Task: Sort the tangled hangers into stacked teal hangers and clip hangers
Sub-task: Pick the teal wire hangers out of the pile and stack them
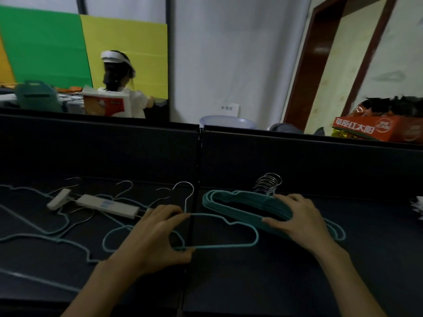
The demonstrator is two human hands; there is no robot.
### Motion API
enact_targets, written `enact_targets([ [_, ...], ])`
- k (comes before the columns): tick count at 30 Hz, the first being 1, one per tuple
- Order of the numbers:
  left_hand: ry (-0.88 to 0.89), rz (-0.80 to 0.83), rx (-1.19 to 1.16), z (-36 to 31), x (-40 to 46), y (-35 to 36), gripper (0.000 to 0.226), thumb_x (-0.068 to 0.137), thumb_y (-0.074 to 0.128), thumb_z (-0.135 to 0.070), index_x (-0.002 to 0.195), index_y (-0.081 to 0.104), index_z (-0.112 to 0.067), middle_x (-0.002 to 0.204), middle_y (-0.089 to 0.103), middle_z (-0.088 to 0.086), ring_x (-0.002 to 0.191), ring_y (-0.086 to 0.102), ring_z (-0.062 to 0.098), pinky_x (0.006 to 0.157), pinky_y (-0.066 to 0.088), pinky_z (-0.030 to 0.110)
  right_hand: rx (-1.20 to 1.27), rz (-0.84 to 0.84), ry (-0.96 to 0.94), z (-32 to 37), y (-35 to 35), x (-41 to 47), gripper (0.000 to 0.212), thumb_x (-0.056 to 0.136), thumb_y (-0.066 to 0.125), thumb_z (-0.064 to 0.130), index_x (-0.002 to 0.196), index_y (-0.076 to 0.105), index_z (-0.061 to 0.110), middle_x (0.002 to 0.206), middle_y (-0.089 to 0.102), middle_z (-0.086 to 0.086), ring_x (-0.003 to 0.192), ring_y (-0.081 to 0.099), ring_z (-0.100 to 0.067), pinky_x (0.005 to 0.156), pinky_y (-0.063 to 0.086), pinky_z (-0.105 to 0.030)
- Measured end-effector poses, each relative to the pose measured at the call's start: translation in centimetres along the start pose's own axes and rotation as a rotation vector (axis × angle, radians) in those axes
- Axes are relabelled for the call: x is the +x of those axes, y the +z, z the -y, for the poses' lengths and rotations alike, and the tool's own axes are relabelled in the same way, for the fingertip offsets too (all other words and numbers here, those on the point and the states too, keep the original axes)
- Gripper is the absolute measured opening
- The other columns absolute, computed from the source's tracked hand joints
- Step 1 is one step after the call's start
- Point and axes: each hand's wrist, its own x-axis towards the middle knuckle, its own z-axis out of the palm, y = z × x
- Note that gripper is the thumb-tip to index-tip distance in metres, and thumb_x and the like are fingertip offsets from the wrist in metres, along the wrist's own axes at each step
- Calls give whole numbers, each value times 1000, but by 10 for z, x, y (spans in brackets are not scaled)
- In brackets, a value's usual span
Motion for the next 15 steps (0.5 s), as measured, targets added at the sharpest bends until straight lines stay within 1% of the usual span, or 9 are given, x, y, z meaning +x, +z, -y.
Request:
enact_targets([
  [3,-4,5,5,-2,-1,0,74,64,57,-69,124,59,-25,117,57,-10,106,52,7,89,39,23,-11,-7,0,2,2,0,79,67,61,73,134,46,34,127,47,5,115,42,-16,97,39,-36],
  [6,-12,27,-10,0,0,-1,77,65,56,-71,128,55,-26,121,53,-12,111,49,6,93,36,22,-47,-14,7,5,4,0,79,68,61,72,135,45,34,128,47,4,115,41,-16,97,38,-35],
  [9,-2,30,-3,5,4,-1,77,65,54,-72,128,55,-26,121,53,-12,111,50,7,92,33,21,-49,-19,23,7,4,1,81,67,62,71,137,44,33,129,46,3,117,41,-17,99,37,-36],
  [15,47,44,-12,14,25,-2,77,65,55,-69,128,56,-24,122,54,-8,110,51,10,92,38,24,-59,4,32,11,0,-3,82,69,58,72,139,40,34,133,46,4,121,40,-16,103,33,-35],
])
